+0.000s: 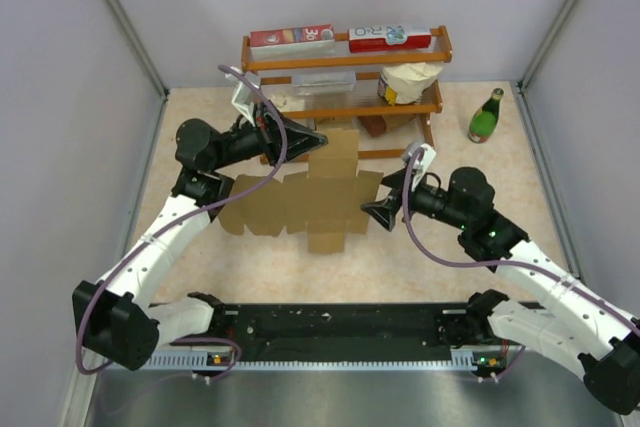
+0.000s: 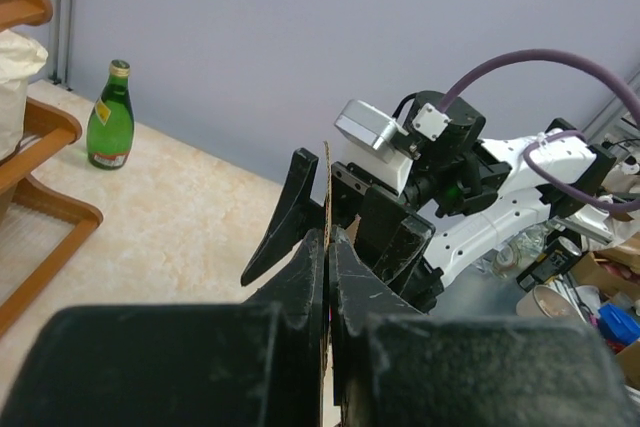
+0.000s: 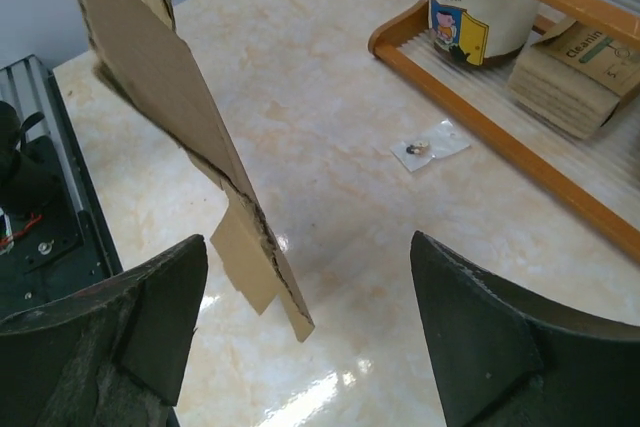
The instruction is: Fold the paper box
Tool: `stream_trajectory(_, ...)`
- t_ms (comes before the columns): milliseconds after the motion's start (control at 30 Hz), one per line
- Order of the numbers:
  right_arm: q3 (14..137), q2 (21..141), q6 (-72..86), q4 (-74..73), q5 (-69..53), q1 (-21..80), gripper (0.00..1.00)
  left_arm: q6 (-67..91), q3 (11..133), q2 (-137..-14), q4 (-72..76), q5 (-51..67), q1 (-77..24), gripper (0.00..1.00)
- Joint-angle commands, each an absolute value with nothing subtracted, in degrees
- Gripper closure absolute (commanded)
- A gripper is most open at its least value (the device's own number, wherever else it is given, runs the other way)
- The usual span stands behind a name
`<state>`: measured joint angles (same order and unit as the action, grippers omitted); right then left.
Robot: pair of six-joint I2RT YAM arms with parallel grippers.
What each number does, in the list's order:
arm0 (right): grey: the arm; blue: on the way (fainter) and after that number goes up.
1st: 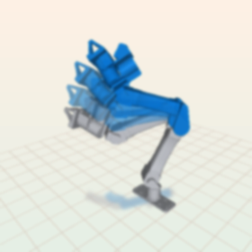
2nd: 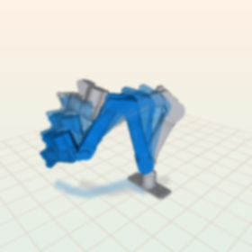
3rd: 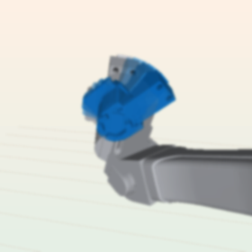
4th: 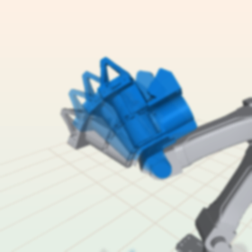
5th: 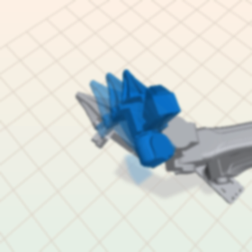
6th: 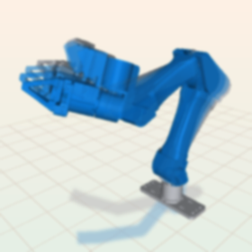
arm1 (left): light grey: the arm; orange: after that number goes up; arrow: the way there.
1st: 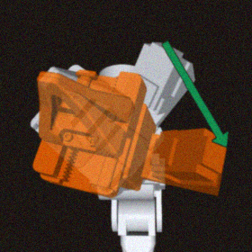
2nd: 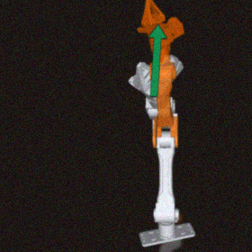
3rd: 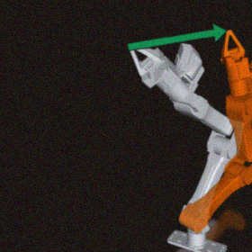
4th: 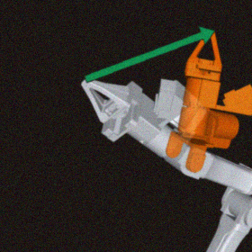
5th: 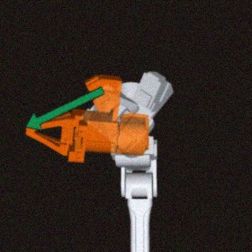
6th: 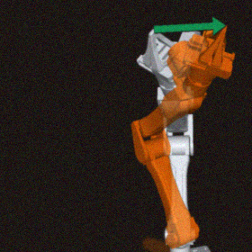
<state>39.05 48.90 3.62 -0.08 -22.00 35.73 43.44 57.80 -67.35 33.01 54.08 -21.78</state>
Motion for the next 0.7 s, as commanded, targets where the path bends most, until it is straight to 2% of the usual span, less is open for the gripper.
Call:
stream_trajectory(0, 38.0, 48.7, 4.7, 9.0, -26.6, 34.5, 0.22, 46.7, 61.5, -65.0, 36.2, 53.1, -21.4, 1.00)
stream_trajectory(400, 35.0, 50.3, 14.1, 22.8, -37.2, 33.1, 0.43, 59.1, 60.1, -64.9, 48.0, 49.7, -19.5, 1.00)
stream_trajectory(667, 31.2, 52.3, 24.7, 39.6, -39.2, 31.9, 0.51, 62.4, 58.1, -64.1, 51.8, 46.5, -18.5, 1.00)
